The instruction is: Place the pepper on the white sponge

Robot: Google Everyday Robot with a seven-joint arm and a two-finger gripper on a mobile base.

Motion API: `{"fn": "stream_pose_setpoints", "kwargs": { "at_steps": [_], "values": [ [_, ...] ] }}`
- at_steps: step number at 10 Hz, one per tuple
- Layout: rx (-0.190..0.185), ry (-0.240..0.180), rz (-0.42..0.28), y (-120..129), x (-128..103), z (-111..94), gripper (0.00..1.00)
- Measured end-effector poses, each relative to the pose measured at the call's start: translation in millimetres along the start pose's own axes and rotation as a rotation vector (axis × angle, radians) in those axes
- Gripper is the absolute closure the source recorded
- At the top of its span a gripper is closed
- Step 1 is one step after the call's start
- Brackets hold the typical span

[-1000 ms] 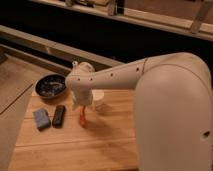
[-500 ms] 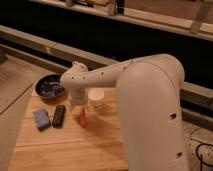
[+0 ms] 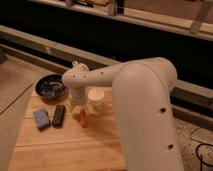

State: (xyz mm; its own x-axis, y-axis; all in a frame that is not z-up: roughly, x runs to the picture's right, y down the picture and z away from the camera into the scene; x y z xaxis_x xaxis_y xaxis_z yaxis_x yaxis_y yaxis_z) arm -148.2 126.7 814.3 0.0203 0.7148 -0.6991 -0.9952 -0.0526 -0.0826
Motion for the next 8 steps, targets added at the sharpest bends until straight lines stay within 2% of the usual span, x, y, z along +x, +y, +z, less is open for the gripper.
{"fn": "stream_pose_setpoints", "kwargs": {
  "at_steps": [1, 4, 5, 6, 8],
  "values": [
    [0.001, 0.014, -0.02, 1, 1, 4, 0.74],
    [0.015, 0.029, -0.041, 0, 0, 6, 0.99],
    [0.017, 0.03, -0.043, 0, -1, 6, 1.0],
    [0.017, 0.01, -0.044, 0, -6, 3, 1.0],
    [0.016, -0.055, -0.014, -5, -18, -20, 1.0]
  ]
}}
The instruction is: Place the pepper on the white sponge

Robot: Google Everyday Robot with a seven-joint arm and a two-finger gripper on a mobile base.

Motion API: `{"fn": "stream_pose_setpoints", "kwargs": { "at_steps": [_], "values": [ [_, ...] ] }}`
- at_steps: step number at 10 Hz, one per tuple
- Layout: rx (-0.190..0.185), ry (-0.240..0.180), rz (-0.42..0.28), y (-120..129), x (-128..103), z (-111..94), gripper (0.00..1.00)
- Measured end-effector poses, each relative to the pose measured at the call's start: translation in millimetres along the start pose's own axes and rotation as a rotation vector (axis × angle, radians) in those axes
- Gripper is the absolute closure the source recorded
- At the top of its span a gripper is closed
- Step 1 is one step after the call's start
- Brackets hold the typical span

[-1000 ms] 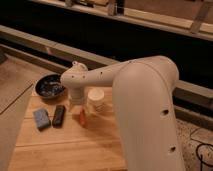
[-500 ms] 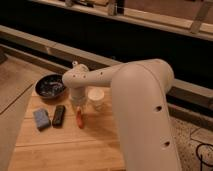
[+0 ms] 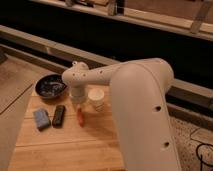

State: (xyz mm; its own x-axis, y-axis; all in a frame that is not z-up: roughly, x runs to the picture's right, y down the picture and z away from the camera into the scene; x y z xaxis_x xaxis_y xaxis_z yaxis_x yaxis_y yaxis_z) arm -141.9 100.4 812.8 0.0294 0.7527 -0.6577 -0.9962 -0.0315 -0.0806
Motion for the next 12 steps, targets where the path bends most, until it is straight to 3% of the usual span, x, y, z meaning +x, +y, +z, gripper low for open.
{"fn": "stream_pose_setpoints", "kwargs": {
  "at_steps": [2, 3, 6, 8, 10, 12],
  "values": [
    [0.012, -0.076, 0.019, -10, -10, -30, 1.0],
    [0.02, -0.15, 0.022, -20, -19, -64, 1.0],
    [0.011, -0.247, -0.009, -33, -32, -118, 1.0],
    [-0.016, -0.265, -0.076, -23, -36, -136, 1.0],
    [-0.073, -0.257, -0.189, 1, -40, -144, 1.0],
    [-0.094, -0.238, -0.298, 23, -42, -149, 1.0]
  ]
}}
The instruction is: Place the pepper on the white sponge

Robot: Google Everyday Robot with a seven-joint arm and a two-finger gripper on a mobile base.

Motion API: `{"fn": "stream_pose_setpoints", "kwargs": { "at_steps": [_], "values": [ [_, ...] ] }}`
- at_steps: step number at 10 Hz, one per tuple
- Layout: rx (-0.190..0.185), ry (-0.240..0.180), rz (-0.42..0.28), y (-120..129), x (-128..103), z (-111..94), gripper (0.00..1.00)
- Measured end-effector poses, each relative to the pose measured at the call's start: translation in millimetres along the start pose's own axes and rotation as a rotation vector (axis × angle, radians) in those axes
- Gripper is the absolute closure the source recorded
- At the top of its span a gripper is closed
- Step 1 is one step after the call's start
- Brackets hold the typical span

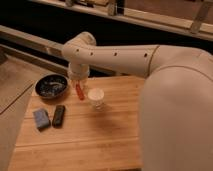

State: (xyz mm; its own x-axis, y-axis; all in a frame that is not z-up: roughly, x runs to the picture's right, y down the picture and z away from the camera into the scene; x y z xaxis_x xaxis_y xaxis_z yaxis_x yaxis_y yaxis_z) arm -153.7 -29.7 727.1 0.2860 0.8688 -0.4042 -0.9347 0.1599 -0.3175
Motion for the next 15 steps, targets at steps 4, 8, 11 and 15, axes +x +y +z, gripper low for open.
{"fn": "stream_pose_setpoints", "kwargs": {
  "at_steps": [4, 8, 11, 15],
  "values": [
    [0.027, 0.038, -0.173, 35, -21, -3, 1.0],
    [0.15, 0.085, -0.346, 90, -15, -4, 1.0],
    [0.162, 0.089, -0.347, 89, -15, -5, 1.0],
    [0.166, 0.074, -0.389, 102, -16, -2, 1.0]
  ]
}}
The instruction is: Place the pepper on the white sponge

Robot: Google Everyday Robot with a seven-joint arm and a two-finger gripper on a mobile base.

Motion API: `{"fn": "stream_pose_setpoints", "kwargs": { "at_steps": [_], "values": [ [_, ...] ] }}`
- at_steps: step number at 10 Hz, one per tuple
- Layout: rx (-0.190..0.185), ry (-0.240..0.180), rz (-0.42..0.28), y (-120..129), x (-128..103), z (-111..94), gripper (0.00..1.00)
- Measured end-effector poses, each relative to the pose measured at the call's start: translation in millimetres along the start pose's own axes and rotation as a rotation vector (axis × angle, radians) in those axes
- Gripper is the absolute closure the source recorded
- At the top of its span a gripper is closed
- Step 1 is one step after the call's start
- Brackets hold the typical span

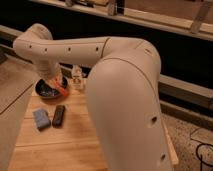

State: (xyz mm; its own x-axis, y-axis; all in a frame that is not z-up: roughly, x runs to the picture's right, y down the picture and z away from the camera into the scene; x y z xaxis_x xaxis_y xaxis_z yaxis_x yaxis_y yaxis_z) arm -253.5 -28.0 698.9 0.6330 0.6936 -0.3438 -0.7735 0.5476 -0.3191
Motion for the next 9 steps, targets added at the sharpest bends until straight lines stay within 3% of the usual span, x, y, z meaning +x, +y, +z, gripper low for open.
{"fn": "stream_pose_setpoints", "kwargs": {
  "at_steps": [2, 4, 6, 9],
  "values": [
    [-0.064, -0.072, -0.156, 75, -20, -5, 1.0],
    [-0.128, -0.12, -0.242, 121, -27, -3, 1.0],
    [-0.155, -0.129, -0.281, 139, -22, 7, 1.0],
    [-0.193, -0.129, -0.267, 134, -13, 29, 1.0]
  ]
}}
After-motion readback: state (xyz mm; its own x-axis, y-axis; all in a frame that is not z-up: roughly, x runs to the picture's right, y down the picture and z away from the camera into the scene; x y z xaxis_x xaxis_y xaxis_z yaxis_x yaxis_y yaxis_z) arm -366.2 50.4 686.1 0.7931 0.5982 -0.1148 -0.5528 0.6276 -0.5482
